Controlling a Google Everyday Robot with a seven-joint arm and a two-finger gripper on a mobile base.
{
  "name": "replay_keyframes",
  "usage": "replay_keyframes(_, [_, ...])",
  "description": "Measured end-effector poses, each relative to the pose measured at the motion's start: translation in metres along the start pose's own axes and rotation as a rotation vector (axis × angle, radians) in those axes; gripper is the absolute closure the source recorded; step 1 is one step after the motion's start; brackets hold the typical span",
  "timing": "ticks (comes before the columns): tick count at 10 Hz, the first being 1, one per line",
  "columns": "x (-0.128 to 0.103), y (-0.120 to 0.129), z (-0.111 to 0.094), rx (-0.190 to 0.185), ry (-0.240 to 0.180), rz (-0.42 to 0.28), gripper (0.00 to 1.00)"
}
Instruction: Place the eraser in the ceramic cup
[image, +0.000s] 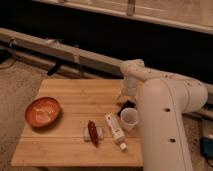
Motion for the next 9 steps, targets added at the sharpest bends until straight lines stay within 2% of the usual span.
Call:
replay_keyframes(4, [-0.004,-0.002,0.011,-0.014,0.016,0.02,0.2])
replay_keyframes(7, [-0.007,-0.004,0.021,-0.008,0.034,0.019,0.2])
replay_keyframes(8, [-0.008,-0.005,0.024,-0.006,0.043,0.018,0.21])
replay_keyframes(9, [-0.009,-0.005,0.026,-0.005,0.049,0.017,0.27])
